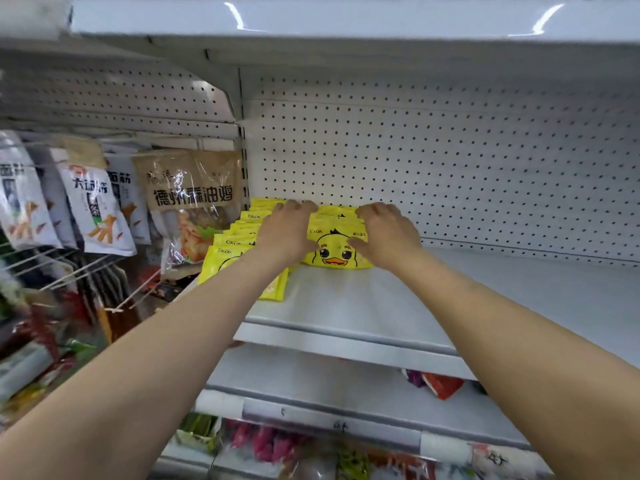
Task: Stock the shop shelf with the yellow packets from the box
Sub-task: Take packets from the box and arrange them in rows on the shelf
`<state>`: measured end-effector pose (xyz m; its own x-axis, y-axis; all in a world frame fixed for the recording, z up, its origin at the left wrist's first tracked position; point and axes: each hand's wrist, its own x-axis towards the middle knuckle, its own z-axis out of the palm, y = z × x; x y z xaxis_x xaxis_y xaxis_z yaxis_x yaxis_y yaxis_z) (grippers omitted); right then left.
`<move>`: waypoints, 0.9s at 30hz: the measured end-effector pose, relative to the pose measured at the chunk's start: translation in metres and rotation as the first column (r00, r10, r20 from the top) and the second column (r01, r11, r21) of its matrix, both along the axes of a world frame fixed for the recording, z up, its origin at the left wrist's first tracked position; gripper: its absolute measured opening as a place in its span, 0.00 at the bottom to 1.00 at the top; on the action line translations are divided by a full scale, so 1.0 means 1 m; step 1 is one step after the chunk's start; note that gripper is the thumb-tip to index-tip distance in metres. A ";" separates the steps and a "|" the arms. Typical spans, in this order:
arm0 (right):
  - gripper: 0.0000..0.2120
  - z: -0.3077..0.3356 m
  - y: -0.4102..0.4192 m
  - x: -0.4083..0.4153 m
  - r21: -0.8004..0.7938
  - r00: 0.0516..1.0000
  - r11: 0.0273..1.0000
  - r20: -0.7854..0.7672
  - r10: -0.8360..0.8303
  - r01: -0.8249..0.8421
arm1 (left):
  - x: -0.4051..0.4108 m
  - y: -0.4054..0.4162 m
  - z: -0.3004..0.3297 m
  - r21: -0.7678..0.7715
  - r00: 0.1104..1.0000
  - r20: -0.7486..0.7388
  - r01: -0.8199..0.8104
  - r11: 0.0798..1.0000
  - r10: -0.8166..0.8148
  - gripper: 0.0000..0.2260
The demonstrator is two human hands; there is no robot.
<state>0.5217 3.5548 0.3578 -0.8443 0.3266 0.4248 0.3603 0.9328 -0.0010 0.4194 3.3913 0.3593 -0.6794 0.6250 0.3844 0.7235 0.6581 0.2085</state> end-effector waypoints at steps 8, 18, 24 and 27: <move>0.25 0.007 -0.074 0.065 -0.062 0.968 0.973 -0.131 0.212 -0.222 | 0.083 -0.102 -0.006 0.098 0.989 -0.076 -0.118 0.988 0.126 0.31; 0.26 -0.039 -0.171 0.123 -0.223 0.867 0.838 -0.118 0.484 -0.498 | 0.174 -0.214 -0.046 0.202 0.960 -0.073 -0.250 0.947 0.269 0.27; 0.26 -0.055 -0.215 0.119 -0.220 0.823 0.795 -0.095 0.559 -0.566 | 0.193 -0.263 -0.071 0.168 0.935 -0.083 -0.327 0.930 0.344 0.26; 0.26 -0.060 -0.242 0.102 -0.214 0.810 0.784 -0.074 0.582 -0.583 | 0.182 -0.287 -0.082 0.178 0.929 -0.081 -0.343 0.922 0.361 0.25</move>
